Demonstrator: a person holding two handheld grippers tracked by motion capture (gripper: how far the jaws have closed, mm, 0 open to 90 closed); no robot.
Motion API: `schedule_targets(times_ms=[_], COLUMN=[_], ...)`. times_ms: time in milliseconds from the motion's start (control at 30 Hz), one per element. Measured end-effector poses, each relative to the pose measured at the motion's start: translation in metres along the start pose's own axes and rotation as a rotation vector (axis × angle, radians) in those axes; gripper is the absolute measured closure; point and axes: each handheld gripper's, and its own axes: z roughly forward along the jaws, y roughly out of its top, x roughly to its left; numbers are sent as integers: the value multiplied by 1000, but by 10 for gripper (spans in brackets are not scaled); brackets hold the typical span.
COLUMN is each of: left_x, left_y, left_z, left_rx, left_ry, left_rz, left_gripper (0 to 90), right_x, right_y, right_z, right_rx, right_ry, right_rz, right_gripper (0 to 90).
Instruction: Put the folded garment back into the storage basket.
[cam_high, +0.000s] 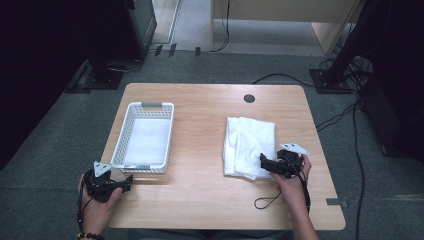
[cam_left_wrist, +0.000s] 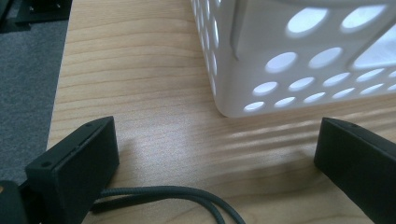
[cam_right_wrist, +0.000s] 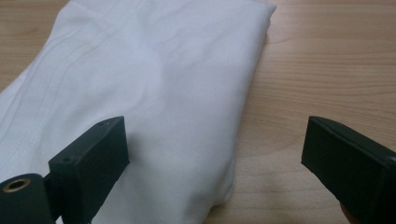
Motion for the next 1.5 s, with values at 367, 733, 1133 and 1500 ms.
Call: schedule_targets(times_ms=[367,733,1133,1500], left_x=[0,0,0,0], left_y=[0,0,0,0], left_z=[0,0,0,0], left_rx=[0,0,0,0], left_ry=[0,0,-2,-2], left_rz=[0,0,1,1], left_gripper=[0,0,0,0], right_x=[1,4,1,-2], right_y=[2,7,8,12], right_z=[12,26,35,34], right_rx=[30,50,79,120], right_ry=[50,99,183,225], right_rz=[56,99,167,190], right_gripper=[55,52,42,29])
